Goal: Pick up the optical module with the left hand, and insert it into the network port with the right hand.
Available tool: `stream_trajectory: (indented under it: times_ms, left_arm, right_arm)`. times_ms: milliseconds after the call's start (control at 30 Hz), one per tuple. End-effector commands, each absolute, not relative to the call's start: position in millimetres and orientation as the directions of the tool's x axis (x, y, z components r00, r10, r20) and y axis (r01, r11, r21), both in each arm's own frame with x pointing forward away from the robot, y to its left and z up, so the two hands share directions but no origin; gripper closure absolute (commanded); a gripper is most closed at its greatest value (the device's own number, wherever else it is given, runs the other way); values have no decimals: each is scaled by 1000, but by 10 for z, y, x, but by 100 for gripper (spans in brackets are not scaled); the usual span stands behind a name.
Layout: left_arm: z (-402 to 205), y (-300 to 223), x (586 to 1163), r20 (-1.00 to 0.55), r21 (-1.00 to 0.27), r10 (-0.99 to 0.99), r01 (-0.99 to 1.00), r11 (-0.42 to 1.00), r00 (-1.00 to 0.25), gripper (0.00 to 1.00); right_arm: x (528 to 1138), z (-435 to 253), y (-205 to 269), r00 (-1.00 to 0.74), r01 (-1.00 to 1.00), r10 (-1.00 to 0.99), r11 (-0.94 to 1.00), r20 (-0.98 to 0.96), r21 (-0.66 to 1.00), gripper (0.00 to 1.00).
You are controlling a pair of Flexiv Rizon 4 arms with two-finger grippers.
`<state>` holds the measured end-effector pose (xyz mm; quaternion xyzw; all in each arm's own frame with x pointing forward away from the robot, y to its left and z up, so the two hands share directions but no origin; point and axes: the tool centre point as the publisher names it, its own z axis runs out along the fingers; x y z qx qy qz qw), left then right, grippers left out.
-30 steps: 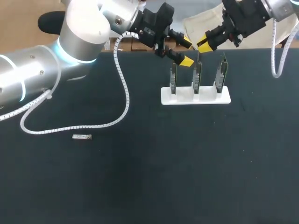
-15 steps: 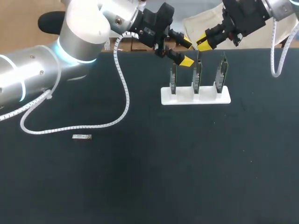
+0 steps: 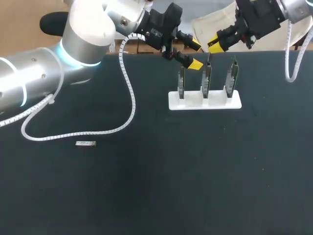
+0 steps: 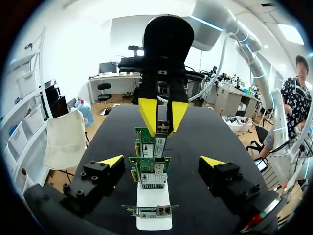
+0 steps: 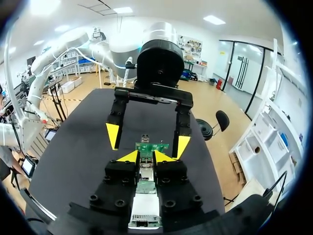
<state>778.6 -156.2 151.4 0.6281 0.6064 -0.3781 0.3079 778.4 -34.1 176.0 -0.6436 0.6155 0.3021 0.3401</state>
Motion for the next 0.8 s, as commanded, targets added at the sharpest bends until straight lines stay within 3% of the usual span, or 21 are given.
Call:
stream_trajectory:
  times_ms: [33, 800]
  left_arm:
    - [1509, -1562, 7788, -849, -70, 528, 995, -75, -20, 0]
    - [1509, -1562, 7788, -849, -70, 528, 995, -75, -20, 0]
  right_arm:
    - [7755, 1753, -328, 61, -998, -589, -7, -806, -70, 100]
    - [7758, 1697, -308, 62, -997, -603, -6, -796, -73, 100]
